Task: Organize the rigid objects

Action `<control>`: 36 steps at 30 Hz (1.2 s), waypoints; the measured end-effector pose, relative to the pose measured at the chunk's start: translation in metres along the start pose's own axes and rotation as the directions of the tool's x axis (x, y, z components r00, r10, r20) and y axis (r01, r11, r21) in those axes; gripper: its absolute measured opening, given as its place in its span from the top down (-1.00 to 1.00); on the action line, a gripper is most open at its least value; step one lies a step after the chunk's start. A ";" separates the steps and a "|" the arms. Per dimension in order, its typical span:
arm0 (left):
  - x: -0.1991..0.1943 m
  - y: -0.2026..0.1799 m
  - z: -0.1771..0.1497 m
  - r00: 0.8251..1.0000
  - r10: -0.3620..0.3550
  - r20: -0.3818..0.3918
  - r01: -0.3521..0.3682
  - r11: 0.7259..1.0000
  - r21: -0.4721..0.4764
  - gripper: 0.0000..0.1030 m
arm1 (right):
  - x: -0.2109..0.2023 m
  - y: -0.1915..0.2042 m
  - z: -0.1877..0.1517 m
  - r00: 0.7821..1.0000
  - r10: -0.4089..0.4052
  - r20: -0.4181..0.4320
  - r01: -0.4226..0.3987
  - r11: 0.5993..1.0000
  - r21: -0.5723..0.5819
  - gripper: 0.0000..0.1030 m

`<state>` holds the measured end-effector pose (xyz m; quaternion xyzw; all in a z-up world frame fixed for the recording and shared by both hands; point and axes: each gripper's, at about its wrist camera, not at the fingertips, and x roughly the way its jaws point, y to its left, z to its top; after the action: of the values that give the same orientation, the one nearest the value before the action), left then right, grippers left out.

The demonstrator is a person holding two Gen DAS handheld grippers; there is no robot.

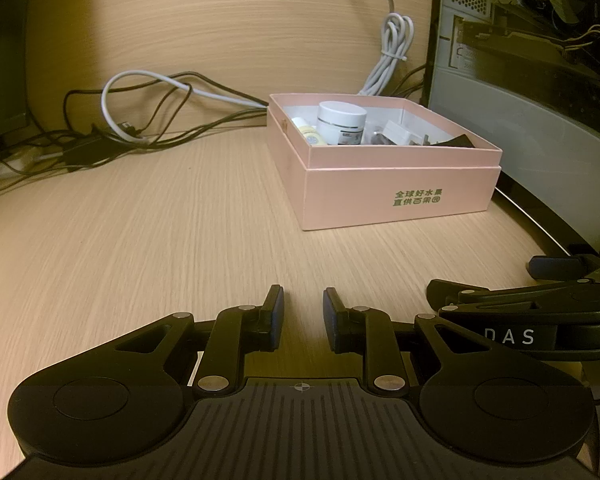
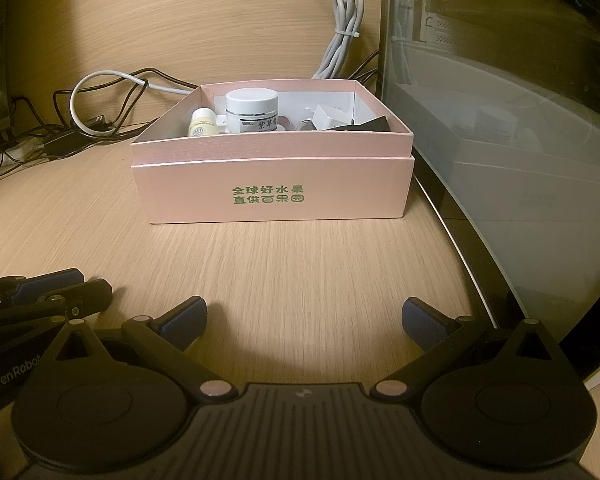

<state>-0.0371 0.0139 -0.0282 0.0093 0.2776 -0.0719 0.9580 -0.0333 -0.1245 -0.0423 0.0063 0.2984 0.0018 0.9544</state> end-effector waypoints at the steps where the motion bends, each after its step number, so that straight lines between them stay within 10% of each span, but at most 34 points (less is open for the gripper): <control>1: 0.000 0.000 0.000 1.000 0.000 0.000 0.000 1.000 0.000 0.51 | 0.000 0.000 0.000 1.000 0.000 0.000 0.000 1.000 0.000 -1.00; 36: 0.000 0.000 0.000 1.000 0.000 0.000 0.000 1.000 -0.005 0.51 | 0.000 0.000 0.000 1.000 0.000 0.000 0.000 1.000 -0.001 -1.00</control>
<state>-0.0369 0.0139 -0.0284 0.0070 0.2776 -0.0714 0.9580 -0.0332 -0.1250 -0.0420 0.0061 0.2986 0.0021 0.9544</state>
